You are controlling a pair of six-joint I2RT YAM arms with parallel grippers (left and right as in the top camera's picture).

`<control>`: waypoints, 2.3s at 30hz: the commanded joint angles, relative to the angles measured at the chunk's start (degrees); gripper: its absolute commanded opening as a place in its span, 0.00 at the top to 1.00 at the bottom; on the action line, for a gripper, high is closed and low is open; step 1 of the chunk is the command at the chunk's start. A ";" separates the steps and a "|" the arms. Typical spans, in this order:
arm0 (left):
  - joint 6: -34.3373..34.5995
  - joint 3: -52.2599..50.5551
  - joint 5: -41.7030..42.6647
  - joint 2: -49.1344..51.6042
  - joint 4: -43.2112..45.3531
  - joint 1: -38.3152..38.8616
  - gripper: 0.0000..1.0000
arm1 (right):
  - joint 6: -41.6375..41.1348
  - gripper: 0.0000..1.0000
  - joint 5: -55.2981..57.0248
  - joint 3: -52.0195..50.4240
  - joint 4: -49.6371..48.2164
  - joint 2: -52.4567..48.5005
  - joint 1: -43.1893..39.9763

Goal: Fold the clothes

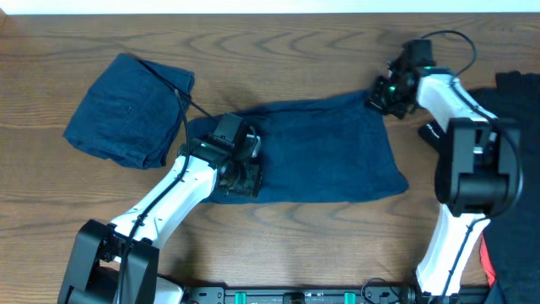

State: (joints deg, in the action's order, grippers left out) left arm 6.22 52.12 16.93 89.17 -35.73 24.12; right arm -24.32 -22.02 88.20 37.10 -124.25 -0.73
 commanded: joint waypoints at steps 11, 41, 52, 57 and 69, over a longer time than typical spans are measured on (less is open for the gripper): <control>2.21 0.26 6.23 3.63 6.49 0.83 0.43 | 7.85 0.64 -1.99 -1.81 10.29 5.60 19.80; 1.95 -0.63 6.23 10.49 6.71 0.83 0.50 | 3.96 0.99 -13.33 -1.27 -3.78 3.19 13.14; 1.97 -0.61 6.23 10.47 6.49 0.83 0.50 | -14.29 0.99 10.64 -8.79 -31.58 1.33 17.79; 1.31 1.99 6.25 9.40 2.45 0.31 0.49 | -7.61 0.99 2.08 -6.14 -29.55 6.05 13.64; 0.63 11.96 6.23 1.44 8.44 -1.33 0.44 | 9.40 0.99 -5.60 -6.71 14.67 17.64 14.10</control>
State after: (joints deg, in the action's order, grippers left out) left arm 7.44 63.68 22.76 90.70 -28.49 22.96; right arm -20.43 -26.83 82.54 49.17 -105.03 10.24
